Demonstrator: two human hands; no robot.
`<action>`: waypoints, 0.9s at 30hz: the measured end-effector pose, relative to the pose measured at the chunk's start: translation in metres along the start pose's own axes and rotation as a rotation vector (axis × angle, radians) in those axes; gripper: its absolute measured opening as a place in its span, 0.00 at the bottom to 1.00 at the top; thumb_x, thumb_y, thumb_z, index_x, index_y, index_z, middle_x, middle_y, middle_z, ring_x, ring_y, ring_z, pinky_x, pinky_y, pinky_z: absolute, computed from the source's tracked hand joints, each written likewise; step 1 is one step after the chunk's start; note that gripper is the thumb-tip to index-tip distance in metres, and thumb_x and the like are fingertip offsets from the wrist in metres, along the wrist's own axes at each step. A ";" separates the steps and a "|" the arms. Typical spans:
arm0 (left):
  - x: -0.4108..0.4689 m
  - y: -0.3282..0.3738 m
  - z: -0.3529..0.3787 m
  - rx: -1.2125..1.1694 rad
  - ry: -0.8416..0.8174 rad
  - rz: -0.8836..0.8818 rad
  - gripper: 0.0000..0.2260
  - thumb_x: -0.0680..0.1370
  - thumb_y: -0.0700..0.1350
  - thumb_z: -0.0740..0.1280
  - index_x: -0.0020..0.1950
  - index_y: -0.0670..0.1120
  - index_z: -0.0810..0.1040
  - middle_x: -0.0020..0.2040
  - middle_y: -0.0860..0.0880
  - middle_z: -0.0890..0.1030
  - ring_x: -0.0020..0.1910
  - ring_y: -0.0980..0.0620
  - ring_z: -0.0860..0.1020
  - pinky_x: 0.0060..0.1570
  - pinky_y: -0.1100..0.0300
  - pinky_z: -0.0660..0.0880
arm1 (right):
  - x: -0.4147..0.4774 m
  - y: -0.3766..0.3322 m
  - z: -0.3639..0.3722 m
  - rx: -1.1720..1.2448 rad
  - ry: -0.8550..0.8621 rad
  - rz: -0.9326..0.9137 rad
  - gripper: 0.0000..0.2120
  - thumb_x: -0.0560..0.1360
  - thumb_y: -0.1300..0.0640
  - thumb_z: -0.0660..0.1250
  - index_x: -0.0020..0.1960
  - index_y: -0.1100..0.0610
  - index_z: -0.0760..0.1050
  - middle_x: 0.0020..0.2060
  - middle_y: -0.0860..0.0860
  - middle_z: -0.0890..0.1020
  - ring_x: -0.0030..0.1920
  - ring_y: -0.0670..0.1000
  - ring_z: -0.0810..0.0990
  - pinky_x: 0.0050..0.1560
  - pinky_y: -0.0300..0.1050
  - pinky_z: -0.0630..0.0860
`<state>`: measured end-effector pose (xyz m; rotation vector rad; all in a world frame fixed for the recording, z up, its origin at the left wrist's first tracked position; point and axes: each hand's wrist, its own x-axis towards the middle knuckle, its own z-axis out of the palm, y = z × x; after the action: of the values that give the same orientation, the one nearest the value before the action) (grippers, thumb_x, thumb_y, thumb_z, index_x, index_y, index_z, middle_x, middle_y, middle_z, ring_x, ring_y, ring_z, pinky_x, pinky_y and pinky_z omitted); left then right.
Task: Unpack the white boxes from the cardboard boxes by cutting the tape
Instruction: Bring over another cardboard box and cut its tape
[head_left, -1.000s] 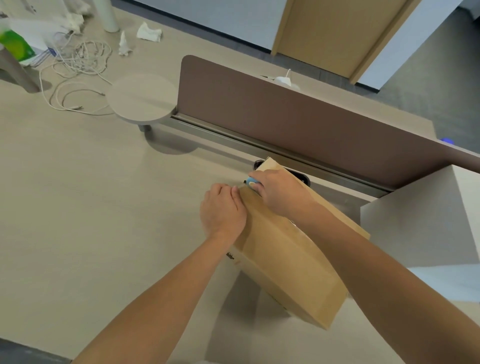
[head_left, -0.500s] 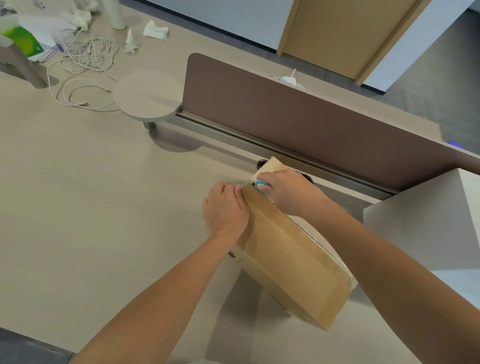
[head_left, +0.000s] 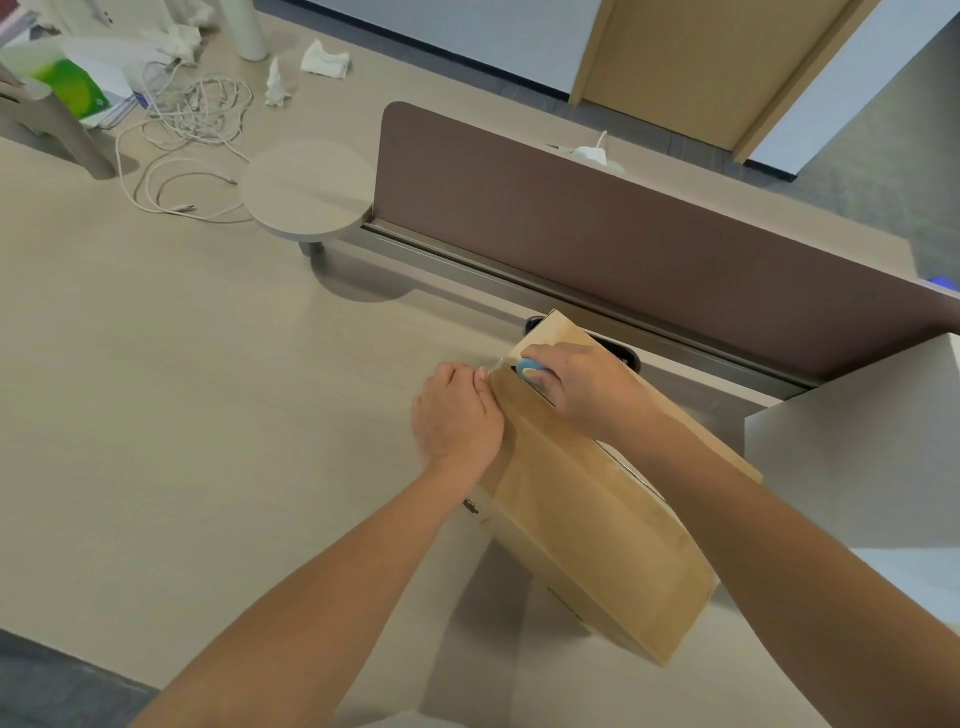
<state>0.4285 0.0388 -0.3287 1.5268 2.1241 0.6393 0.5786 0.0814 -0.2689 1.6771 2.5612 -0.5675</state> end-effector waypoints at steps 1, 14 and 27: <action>0.000 0.000 0.000 0.000 -0.002 -0.001 0.17 0.85 0.48 0.52 0.56 0.43 0.79 0.57 0.48 0.77 0.51 0.47 0.75 0.51 0.54 0.66 | 0.000 0.001 0.002 0.014 0.024 -0.009 0.15 0.84 0.53 0.56 0.67 0.53 0.73 0.57 0.52 0.81 0.56 0.55 0.77 0.58 0.51 0.73; 0.002 0.001 -0.001 -0.003 -0.025 -0.013 0.17 0.85 0.49 0.52 0.58 0.45 0.79 0.58 0.48 0.78 0.55 0.45 0.75 0.54 0.51 0.69 | 0.009 -0.004 -0.008 0.193 0.213 -0.021 0.13 0.83 0.55 0.59 0.62 0.57 0.77 0.50 0.53 0.84 0.46 0.52 0.79 0.49 0.47 0.75; 0.009 0.014 -0.003 -0.071 -0.076 0.026 0.13 0.84 0.51 0.53 0.54 0.49 0.75 0.42 0.53 0.75 0.49 0.47 0.74 0.43 0.51 0.72 | -0.013 0.004 0.002 0.090 0.072 0.012 0.18 0.83 0.53 0.57 0.72 0.51 0.71 0.64 0.49 0.79 0.63 0.52 0.76 0.64 0.49 0.72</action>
<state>0.4347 0.0515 -0.3184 1.5185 2.0078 0.6483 0.5873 0.0707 -0.2694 1.7711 2.6109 -0.6426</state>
